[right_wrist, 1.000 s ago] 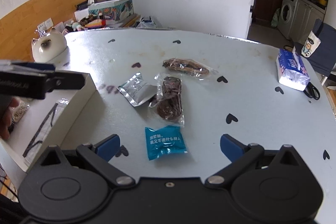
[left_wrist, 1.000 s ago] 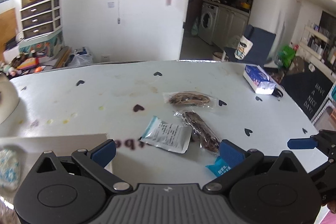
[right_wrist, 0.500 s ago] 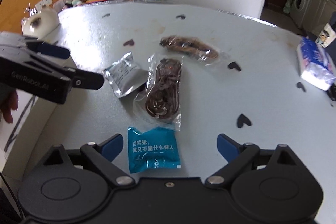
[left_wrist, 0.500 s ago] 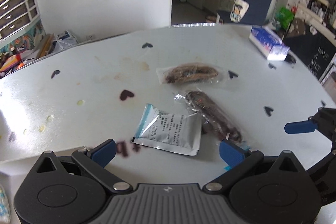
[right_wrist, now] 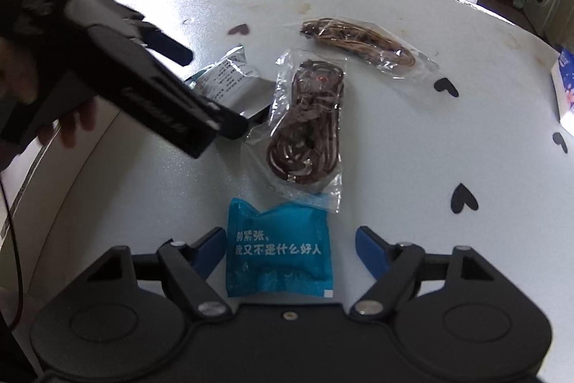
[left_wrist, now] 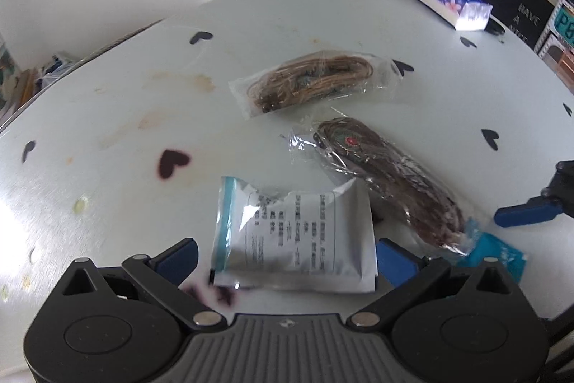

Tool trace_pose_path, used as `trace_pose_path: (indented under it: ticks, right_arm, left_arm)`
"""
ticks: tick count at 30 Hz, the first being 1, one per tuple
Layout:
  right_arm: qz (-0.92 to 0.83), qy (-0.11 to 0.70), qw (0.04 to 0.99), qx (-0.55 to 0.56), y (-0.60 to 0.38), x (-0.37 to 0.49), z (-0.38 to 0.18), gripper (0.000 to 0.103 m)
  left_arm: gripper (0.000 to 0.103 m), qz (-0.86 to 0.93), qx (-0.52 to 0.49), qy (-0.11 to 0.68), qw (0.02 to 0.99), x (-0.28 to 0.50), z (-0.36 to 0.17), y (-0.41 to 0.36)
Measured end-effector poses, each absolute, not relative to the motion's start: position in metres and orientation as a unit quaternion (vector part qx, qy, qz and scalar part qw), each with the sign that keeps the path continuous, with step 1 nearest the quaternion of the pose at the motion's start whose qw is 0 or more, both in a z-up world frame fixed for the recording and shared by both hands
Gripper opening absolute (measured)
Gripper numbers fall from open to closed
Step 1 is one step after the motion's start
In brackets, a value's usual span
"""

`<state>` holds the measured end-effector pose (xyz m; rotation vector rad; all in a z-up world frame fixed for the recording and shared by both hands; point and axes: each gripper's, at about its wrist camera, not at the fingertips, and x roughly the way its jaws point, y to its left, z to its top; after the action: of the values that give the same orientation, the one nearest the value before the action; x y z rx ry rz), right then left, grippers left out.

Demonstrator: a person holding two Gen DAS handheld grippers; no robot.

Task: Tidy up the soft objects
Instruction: 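Grasp the white printed sachet with the left tool while the right tool grasps the blue packet, then carry the sachet and blue packet with both tools over the tray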

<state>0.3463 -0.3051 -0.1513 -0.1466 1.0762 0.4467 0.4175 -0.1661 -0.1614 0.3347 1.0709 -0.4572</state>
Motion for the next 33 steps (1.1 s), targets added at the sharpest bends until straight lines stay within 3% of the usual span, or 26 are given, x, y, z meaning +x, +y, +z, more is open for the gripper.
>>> trace_pose_path:
  ticks: [5,10,23,33]
  right_arm:
    - [0.214,0.505,0.833,-0.078,-0.303,0.342,-0.148,0.064]
    - [0.215,0.506,0.831,-0.085,-0.302,0.332,-0.146,0.063]
    - [0.211,0.518,0.827,-0.066,-0.301,0.313,-0.143,0.062]
    - [0.196,0.516,0.832,-0.055,-0.309,0.299,-0.139,0.062]
  left_arm:
    - [0.103,-0.231,0.156,0.505,0.817,0.430,-0.166,-0.171]
    - [0.101,-0.239,0.153,0.493,0.823,0.431,-0.166,-0.175]
    - [0.071,-0.213,0.099,0.484,0.843,0.398,-0.150,-0.162]
    - [0.070,-0.193,0.057,0.493,0.847,0.362,-0.144,-0.156]
